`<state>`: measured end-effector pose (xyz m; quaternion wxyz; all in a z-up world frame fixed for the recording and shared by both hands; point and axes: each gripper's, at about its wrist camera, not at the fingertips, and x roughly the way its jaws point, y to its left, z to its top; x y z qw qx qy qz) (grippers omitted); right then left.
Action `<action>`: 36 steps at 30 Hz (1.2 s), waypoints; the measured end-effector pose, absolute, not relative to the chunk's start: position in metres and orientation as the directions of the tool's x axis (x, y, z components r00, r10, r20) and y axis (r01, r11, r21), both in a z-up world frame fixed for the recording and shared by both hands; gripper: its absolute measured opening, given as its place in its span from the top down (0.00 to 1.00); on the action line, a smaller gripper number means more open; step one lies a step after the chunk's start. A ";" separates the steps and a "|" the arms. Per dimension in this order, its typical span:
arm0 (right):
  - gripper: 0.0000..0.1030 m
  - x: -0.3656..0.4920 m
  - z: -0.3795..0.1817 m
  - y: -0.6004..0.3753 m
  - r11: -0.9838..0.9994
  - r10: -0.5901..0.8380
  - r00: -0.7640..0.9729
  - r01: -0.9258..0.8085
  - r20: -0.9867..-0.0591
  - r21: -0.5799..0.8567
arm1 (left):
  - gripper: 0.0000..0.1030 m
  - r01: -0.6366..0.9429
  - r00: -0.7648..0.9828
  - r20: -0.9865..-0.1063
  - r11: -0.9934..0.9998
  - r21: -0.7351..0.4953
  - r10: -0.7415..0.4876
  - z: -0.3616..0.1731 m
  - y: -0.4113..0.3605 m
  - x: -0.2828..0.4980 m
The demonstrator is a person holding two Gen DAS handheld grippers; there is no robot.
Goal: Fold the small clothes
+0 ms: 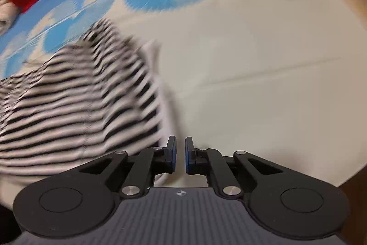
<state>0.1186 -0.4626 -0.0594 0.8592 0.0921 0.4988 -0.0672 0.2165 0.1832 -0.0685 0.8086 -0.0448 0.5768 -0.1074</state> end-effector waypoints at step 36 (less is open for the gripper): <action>0.99 0.255 -0.081 -0.382 0.976 -0.095 0.720 0.202 -0.688 0.076 | 0.97 0.058 0.590 -0.786 0.981 -0.184 -0.182 -0.097 0.132 0.335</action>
